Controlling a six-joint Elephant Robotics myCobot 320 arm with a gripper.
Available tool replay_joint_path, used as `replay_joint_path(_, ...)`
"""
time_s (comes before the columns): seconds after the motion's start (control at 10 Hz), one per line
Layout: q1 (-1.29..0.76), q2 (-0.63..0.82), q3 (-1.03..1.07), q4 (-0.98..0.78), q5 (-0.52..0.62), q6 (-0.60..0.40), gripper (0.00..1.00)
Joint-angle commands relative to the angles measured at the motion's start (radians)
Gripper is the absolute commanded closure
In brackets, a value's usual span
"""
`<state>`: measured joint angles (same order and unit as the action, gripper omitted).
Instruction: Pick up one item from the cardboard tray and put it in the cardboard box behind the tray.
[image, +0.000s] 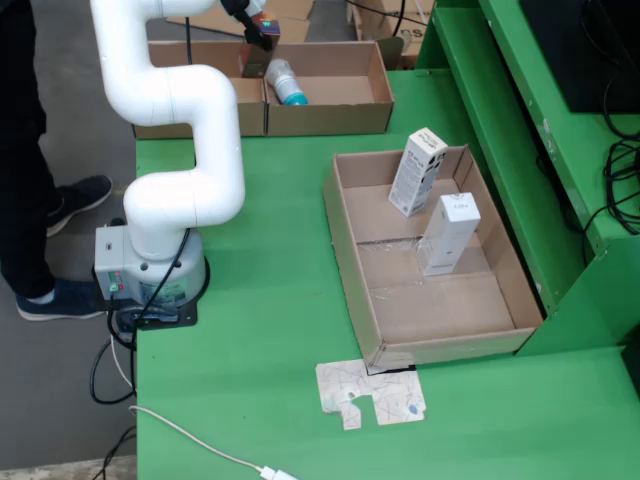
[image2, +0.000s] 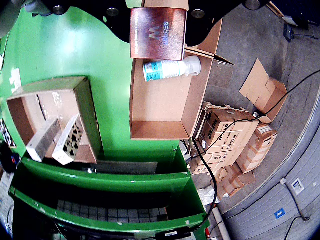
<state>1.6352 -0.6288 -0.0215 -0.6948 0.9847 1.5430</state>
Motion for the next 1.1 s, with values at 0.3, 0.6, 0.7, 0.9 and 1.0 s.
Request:
replay_joint_path(0.3, 0.002, -0.032, 0.021, 0.039, 0.02, 0.044, 1.0)
replay_joint_path(0.6, 0.011, -0.036, 0.021, 0.04, 0.021, 0.064, 1.0)
replay_joint_path(0.7, 0.012, -0.035, 0.021, 0.03, 0.027, 0.074, 1.0)
replay_joint_path(0.9, 0.022, -0.032, 0.021, 0.015, 0.028, 0.1, 1.0)
replay_joint_path(1.0, 0.025, -0.03, 0.021, 0.004, 0.031, 0.112, 1.0)
